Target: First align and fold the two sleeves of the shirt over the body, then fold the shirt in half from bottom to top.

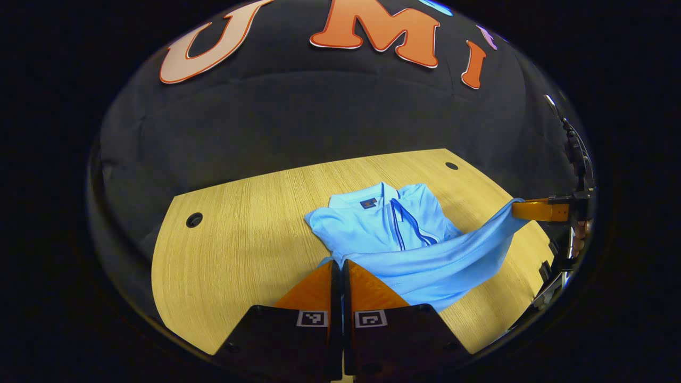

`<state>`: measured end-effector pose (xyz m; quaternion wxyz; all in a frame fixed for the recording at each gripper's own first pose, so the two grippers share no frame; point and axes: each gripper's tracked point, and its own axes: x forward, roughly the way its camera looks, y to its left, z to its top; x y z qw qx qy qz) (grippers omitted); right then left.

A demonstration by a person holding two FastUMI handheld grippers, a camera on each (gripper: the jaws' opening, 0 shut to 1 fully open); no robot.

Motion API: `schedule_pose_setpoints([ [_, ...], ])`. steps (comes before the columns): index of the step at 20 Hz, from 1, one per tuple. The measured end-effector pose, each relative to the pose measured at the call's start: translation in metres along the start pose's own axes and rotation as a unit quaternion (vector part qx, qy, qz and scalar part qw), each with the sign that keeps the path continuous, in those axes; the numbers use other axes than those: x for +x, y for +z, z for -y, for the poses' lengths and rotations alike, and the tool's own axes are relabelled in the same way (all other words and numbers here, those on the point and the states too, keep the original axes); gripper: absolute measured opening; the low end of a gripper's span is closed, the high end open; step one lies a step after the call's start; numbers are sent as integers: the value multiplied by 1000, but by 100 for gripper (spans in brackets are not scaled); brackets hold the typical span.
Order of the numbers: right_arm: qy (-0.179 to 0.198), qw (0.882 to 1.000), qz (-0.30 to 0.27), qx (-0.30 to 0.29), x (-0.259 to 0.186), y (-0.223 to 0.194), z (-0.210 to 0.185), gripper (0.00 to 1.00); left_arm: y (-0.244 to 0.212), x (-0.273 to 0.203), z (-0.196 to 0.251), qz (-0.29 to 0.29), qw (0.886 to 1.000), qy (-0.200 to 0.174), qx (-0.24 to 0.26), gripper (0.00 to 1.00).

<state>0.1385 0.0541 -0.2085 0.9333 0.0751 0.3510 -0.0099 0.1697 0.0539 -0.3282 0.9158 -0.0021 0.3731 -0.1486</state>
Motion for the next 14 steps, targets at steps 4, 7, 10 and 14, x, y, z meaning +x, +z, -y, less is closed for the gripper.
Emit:
schedule_pose_setpoints([
  [4,21,1000,4,-8,32,30,-7,2,13,24,-18,2,1000,27,-15,5],
  [7,33,999,-5,-11,62,48,-4,2,24,48,-34,1,998,56,-24,5],
  [10,48,999,-15,-18,91,65,-3,2,30,68,-45,-9,996,73,-45,5],
  [14,57,998,-24,-31,131,80,-5,2,41,100,-55,-14,994,85,-70,6],
])
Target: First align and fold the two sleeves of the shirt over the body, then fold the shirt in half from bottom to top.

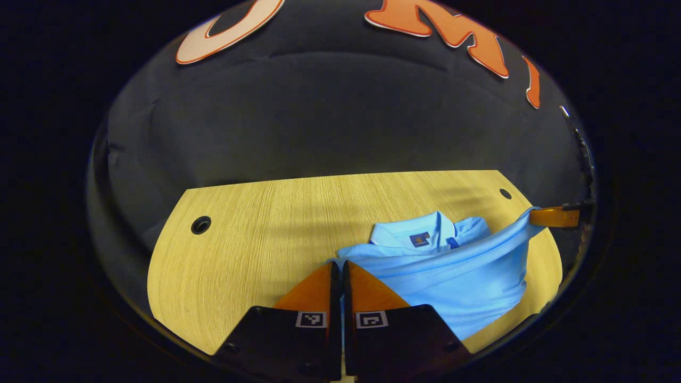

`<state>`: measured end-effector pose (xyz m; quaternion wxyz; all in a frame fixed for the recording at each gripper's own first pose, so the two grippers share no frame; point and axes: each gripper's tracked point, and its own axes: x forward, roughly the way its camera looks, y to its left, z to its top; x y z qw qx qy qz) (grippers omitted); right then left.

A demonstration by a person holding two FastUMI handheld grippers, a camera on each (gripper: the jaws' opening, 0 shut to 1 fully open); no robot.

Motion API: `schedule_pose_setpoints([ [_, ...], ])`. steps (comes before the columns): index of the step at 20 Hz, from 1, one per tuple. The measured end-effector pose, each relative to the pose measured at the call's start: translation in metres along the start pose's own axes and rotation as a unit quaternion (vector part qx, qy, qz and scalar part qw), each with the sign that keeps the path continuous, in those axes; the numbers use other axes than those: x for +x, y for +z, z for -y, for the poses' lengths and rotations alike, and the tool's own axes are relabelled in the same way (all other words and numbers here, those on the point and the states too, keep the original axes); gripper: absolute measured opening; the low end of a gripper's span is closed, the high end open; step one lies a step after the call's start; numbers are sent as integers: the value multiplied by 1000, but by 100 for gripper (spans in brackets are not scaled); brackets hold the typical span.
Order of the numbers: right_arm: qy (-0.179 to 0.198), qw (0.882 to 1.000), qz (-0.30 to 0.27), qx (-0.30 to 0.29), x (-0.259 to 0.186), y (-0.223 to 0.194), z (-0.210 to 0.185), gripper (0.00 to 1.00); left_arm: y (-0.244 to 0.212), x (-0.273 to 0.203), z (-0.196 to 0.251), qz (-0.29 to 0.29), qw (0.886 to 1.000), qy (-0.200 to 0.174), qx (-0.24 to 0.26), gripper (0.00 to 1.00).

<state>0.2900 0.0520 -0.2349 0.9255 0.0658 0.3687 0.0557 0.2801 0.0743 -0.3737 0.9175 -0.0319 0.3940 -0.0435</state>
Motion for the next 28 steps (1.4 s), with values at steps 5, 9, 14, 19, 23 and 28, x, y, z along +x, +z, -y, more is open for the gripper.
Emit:
schedule_pose_setpoints([
  [5,11,1000,-12,13,39,9,-1,3,17,29,-9,3,999,30,15,9],
  [9,24,998,-34,39,37,7,-2,21,29,21,-12,21,999,36,23,32],
  [14,11,1000,20,-2,10,25,-6,77,38,-12,-8,32,999,20,3,85],
  [19,1,997,70,-25,-44,34,-23,97,47,-60,3,54,998,-7,-11,100],
  [23,13,995,93,-19,-90,23,-44,98,58,-109,10,99,995,-29,9,100],
  [28,-22,984,169,-44,-159,19,-47,98,54,-159,19,142,988,-47,33,100],
])
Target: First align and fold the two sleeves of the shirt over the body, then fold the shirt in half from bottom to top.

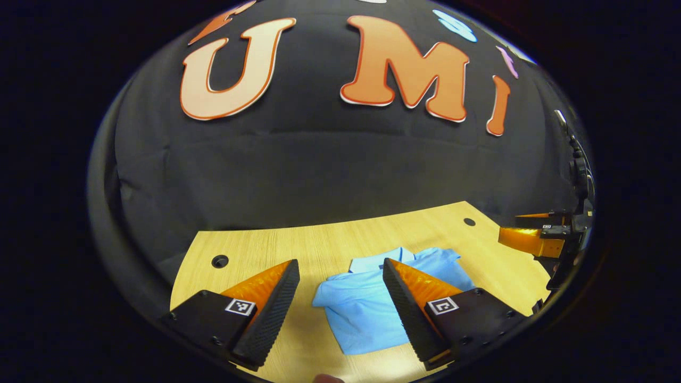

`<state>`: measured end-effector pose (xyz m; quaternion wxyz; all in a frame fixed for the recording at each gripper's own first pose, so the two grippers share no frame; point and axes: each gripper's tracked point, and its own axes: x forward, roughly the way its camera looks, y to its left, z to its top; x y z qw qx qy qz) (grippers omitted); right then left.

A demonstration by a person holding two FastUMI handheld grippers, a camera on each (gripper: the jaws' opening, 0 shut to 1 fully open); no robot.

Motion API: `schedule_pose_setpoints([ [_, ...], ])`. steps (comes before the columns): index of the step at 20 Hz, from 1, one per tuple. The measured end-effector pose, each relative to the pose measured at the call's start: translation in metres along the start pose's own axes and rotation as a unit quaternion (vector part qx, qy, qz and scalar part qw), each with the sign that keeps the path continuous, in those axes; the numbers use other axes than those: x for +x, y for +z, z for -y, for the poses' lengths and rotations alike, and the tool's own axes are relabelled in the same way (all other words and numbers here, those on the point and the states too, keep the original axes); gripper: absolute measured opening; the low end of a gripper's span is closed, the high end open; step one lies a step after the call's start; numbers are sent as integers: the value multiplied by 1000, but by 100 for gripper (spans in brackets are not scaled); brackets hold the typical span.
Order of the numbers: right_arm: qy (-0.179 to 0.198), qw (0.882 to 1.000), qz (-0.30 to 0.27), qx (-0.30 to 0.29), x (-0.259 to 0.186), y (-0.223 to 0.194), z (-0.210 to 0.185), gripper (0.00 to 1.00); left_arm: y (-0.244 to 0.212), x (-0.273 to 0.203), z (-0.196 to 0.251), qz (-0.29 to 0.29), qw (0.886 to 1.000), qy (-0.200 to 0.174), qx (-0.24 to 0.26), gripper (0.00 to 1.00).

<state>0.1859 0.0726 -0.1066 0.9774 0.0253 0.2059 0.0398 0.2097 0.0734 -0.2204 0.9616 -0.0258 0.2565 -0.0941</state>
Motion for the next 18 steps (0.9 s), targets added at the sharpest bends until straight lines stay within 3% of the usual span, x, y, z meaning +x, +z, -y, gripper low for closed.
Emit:
schedule_pose_setpoints([
  [2,-18,999,36,-9,-20,8,5,98,7,-20,7,33,999,-14,16,100],
  [8,-40,994,97,-9,-76,7,8,97,13,-73,32,97,994,-8,49,100],
  [13,1,993,113,-43,-122,-21,-7,98,-13,-131,54,105,992,44,50,100],
  [18,55,987,146,-37,-175,-33,3,100,-28,-206,80,135,983,115,45,100],
])
